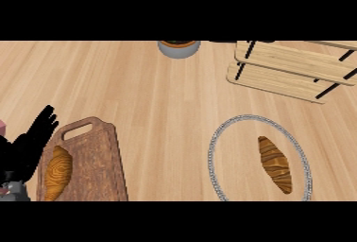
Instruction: Pick the can from the placemat and place it in the tiered shelf
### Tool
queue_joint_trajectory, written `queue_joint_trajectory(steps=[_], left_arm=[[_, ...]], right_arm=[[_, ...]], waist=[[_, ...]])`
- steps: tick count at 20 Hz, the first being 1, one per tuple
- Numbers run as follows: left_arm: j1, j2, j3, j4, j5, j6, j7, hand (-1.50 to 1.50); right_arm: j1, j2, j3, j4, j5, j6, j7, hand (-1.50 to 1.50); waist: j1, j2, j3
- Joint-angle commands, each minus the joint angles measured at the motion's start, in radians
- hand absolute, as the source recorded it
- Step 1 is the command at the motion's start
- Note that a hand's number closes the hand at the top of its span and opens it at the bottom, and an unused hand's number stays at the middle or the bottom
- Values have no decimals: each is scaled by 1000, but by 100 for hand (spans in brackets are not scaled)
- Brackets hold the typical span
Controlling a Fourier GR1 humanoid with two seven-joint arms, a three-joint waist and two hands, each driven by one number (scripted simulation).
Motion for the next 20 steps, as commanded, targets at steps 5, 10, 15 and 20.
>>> queue_joint_trajectory(steps=[5,10,15,20], left_arm=[[21,2,2,-16,-20,-13,-6,0],[13,-26,11,20,-37,16,-51,0],[6,-27,2,-17,-27,8,-10,0],[5,-27,12,-21,-25,17,26,0]], right_arm=[[-45,-17,42,205,54,-75,-124,-150],[-26,-28,-24,196,-26,-93,-194,-150],[-112,-21,-135,268,-140,-80,-159,-150],[-89,-75,-220,212,-267,26,-134,-150]], waist=[[0,0,0],[-10,-2,0],[-3,-2,0],[-20,-8,0]])
